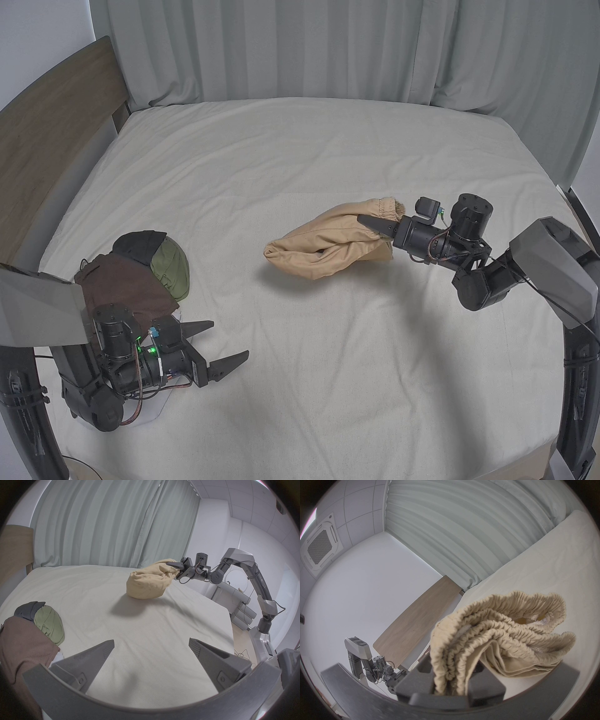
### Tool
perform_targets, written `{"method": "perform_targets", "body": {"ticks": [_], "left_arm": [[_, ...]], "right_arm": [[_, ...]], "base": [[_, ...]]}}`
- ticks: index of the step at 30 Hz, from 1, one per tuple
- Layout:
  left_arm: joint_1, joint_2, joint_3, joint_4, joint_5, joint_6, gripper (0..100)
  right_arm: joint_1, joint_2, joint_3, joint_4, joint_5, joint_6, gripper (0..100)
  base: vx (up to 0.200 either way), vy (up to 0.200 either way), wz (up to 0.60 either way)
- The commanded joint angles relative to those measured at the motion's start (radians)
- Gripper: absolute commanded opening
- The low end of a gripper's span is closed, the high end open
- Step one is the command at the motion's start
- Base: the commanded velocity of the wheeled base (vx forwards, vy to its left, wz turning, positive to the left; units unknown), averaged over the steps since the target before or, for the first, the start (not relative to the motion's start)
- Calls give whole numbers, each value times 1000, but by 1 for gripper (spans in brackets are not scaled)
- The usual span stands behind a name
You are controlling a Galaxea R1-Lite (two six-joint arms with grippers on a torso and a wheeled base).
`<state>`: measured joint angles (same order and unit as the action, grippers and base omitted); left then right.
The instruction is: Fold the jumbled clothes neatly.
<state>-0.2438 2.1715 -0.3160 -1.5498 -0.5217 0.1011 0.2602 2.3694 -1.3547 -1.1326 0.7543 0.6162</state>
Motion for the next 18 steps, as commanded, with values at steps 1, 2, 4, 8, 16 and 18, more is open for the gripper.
{"method": "perform_targets", "body": {"ticks": [1,2,4,8,16,18], "left_arm": [[0,1,1,-1,0,0,100],[0,1,1,-1,0,0,100],[0,-1,1,0,0,0,100],[0,2,1,-1,0,0,100],[-2,4,3,0,0,0,100],[-2,4,3,0,0,-1,100]], "right_arm": [[1,18,-78,36,-1,0,0],[1,18,-84,39,-3,-1,0],[-1,18,-101,46,-3,-1,0],[-6,19,-159,82,-3,-1,0],[-10,21,-225,131,-3,-3,0],[-10,34,-225,131,-3,-3,0]], "base": [[0,0,0],[0,0,0],[0,0,0],[0,0,0],[0,0,0],[0,0,0]]}}
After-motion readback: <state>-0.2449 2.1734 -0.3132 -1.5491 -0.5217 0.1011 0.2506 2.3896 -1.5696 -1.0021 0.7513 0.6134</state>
